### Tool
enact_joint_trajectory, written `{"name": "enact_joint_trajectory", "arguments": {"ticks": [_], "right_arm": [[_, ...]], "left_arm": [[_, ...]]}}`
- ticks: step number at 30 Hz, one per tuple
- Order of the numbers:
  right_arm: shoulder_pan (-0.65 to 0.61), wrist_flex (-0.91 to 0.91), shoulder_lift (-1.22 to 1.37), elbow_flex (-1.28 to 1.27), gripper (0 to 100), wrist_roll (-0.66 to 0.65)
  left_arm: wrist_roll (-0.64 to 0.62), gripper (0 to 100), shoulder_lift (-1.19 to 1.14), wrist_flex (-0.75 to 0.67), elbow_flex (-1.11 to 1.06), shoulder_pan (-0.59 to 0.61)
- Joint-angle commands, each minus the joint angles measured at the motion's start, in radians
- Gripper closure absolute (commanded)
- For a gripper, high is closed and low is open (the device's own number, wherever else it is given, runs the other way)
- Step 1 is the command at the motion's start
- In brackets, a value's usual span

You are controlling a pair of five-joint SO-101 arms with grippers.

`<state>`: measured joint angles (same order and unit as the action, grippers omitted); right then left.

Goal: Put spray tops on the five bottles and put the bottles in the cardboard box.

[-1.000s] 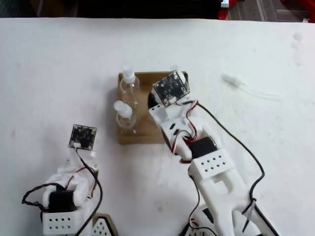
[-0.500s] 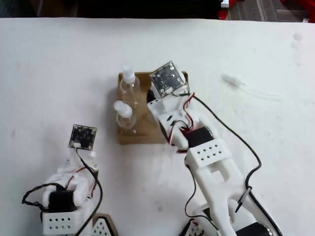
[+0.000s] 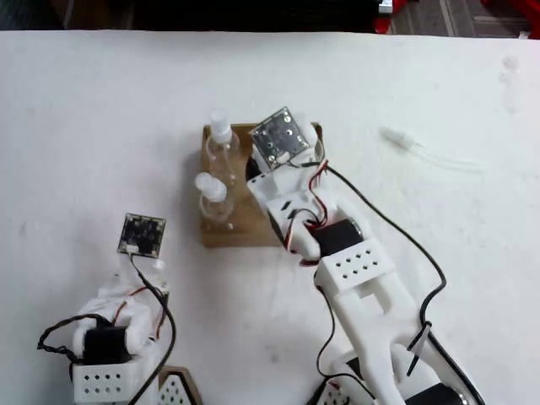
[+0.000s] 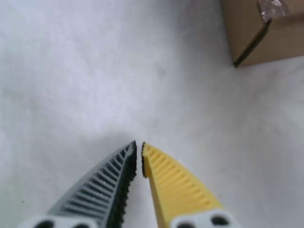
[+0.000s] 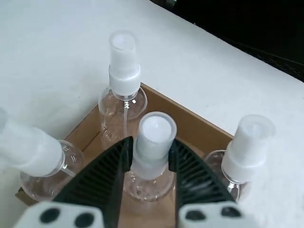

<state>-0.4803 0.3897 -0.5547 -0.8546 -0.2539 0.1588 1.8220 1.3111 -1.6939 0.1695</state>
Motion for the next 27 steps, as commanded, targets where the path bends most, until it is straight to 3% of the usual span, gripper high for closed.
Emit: {"name": "enact_joint_trajectory", "arguments": {"ticks": [1,4,14,27], "right_arm": [[-0.015,0.022,0.007,0.014,89.5,-0.006],[-0.015,0.022,0.007,0.014,82.4,-0.006],[-0.025,0.03,-0.021,0.034,84.9,-0.006],[-0.007,0.328,-0.203,0.109,85.0,-0.008]], "left_arm": [[0.006,97,0.008,-0.023,0.002,-0.013],[0.006,97,0.008,-0.023,0.002,-0.013],[0.006,97,0.008,-0.023,0.002,-0.013],[0.006,97,0.008,-0.023,0.002,-0.013]]}}
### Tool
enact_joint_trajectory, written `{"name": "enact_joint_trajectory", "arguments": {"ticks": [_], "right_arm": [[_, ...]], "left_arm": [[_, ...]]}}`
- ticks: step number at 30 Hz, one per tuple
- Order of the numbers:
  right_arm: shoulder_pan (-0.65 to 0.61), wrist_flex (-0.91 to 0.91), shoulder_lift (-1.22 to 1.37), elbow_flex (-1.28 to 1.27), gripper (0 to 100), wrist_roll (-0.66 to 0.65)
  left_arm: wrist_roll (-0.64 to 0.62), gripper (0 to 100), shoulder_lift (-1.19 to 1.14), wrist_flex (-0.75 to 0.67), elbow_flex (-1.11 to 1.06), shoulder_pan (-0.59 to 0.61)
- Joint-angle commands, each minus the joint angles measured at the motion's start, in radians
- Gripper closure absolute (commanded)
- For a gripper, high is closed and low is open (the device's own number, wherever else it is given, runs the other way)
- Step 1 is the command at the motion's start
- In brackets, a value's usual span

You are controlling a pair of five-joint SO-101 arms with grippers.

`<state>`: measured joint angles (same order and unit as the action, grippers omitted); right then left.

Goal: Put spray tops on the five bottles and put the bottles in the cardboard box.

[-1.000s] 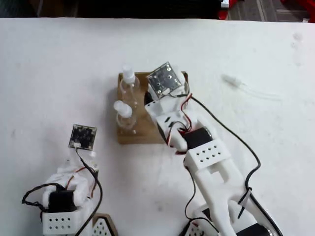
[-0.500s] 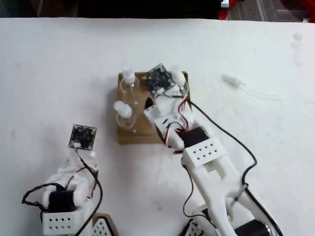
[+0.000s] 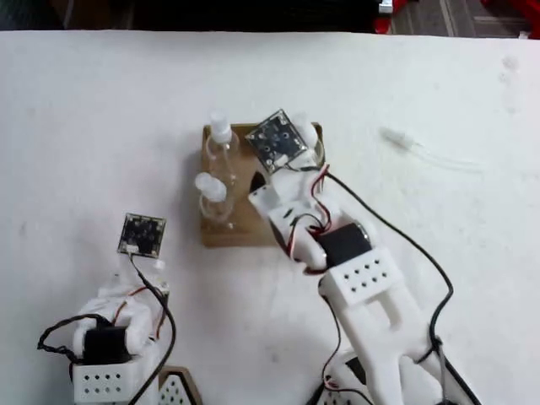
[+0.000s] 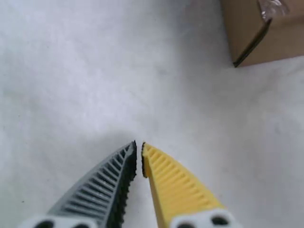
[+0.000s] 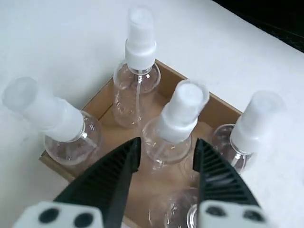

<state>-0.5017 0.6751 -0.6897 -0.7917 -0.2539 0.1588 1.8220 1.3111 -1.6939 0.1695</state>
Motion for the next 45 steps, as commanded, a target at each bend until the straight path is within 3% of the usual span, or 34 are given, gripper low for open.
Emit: {"name": "enact_joint_trajectory", "arguments": {"ticks": [1,11,20,26,34,45], "right_arm": [[0.028,0.058,-0.096,0.046,85.0,-0.008],[0.282,0.282,-0.532,0.006,85.0,-0.006],[0.489,0.302,-1.141,-0.44,85.0,-0.006],[0.644,0.286,-1.02,-0.588,84.8,-0.008],[0.656,0.137,-1.124,-0.895,84.7,-0.012],[0.651,0.107,-1.112,-0.899,84.7,-0.009]], "left_arm": [[0.006,97,0.008,-0.023,0.002,-0.013],[0.006,97,0.008,-0.023,0.002,-0.013],[0.006,97,0.008,-0.023,0.002,-0.013],[0.006,97,0.008,-0.023,0.002,-0.013],[0.006,97,0.008,-0.023,0.002,-0.013],[0.006,97,0.008,-0.023,0.002,-0.013]]}}
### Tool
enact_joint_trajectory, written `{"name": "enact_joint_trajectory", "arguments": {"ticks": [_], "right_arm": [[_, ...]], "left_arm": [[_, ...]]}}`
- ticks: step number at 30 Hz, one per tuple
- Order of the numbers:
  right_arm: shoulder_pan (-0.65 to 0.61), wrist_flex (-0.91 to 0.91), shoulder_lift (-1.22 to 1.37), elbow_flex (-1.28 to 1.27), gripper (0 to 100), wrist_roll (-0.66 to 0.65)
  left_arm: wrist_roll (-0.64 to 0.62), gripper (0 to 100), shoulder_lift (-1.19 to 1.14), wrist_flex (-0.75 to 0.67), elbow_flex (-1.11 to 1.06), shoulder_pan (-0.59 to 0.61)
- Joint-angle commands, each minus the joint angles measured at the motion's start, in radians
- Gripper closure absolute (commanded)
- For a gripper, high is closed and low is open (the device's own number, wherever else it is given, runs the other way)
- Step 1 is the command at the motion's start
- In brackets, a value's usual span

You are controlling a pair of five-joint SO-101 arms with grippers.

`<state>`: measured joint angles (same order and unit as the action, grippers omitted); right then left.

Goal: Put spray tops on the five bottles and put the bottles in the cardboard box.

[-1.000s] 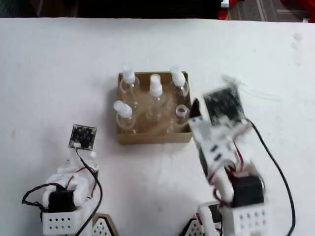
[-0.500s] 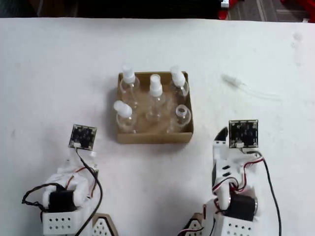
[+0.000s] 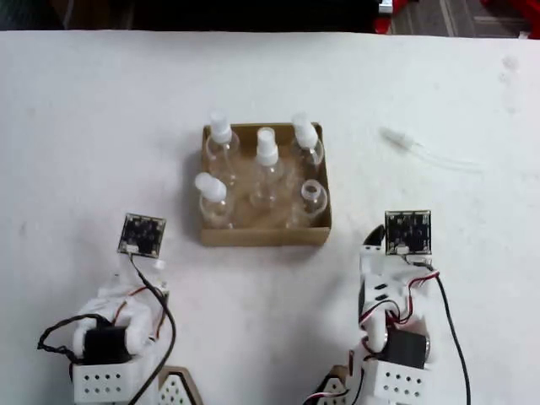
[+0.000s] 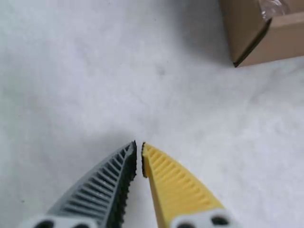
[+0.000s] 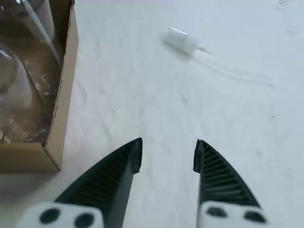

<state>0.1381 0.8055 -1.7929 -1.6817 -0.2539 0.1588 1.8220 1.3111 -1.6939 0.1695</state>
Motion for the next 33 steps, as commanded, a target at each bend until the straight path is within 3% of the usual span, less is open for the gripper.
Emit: {"name": "enact_joint_trajectory", "arguments": {"ticks": [1,24,28,33], "right_arm": [[0.015,-0.024,-0.008,-0.009,84.7,-0.009],[0.01,-0.018,-0.008,-0.009,84.6,-0.014],[0.067,-0.053,-0.01,-0.009,84.6,-0.048],[0.177,-0.225,-0.01,-0.009,84.7,-0.098]], "left_arm": [[0.006,97,0.008,-0.023,0.002,-0.013],[0.006,97,0.008,-0.023,0.002,-0.013],[0.006,97,0.008,-0.023,0.002,-0.013],[0.006,97,0.008,-0.023,0.002,-0.013]]}}
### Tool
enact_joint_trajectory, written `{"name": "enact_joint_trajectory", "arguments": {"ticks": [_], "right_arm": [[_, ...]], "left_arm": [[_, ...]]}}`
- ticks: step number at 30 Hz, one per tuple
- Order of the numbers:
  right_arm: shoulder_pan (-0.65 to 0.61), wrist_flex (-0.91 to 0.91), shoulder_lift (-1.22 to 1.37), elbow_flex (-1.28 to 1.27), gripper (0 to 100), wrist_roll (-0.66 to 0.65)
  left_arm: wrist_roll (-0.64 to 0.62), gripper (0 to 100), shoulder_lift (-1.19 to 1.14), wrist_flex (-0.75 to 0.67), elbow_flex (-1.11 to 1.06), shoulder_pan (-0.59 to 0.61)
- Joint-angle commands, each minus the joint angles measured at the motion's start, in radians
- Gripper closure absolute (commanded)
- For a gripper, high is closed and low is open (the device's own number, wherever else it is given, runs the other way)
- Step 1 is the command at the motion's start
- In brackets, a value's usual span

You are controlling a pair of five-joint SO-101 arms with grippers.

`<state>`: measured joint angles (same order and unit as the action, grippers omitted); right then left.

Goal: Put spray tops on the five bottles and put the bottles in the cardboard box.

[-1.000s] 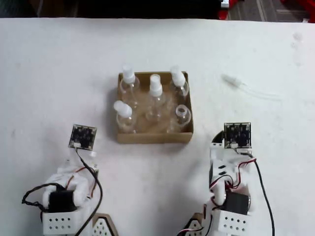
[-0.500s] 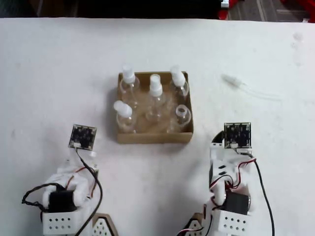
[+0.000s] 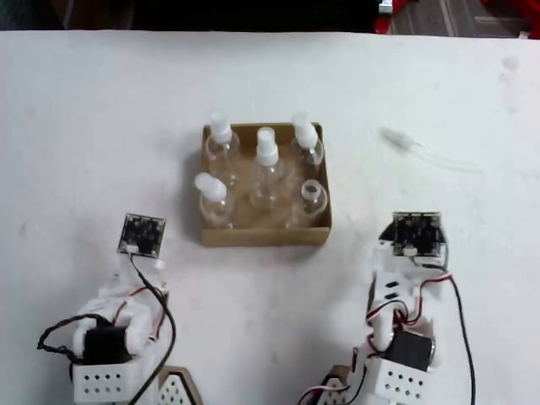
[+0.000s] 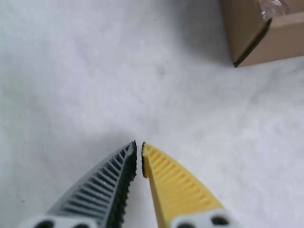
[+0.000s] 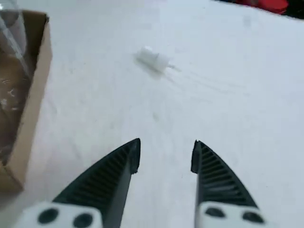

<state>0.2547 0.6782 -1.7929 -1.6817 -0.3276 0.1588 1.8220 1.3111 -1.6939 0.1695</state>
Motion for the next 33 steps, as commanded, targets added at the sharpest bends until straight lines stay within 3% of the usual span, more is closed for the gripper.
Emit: {"name": "enact_joint_trajectory", "arguments": {"ticks": [1,4,9,13,20,33], "right_arm": [[0.073,-0.133,-0.01,-0.008,84.7,-0.026],[0.079,-0.163,-0.001,0.04,84.7,-0.034],[0.038,-0.065,0.012,0.219,84.7,-0.035],[0.015,-0.038,0.165,0.402,84.7,-0.035],[0.018,-0.021,0.8,0.885,84.7,-0.04],[-0.114,0.481,1.903,1.872,84.9,-0.45]], "left_arm": [[0.006,97,0.008,-0.023,0.002,-0.013],[0.006,97,0.008,-0.023,0.002,-0.013],[0.006,97,0.008,-0.023,0.002,-0.013],[0.006,97,0.008,-0.023,0.002,-0.013],[0.006,97,0.008,-0.023,0.002,-0.013],[0.006,97,0.008,-0.023,0.002,-0.013]]}}
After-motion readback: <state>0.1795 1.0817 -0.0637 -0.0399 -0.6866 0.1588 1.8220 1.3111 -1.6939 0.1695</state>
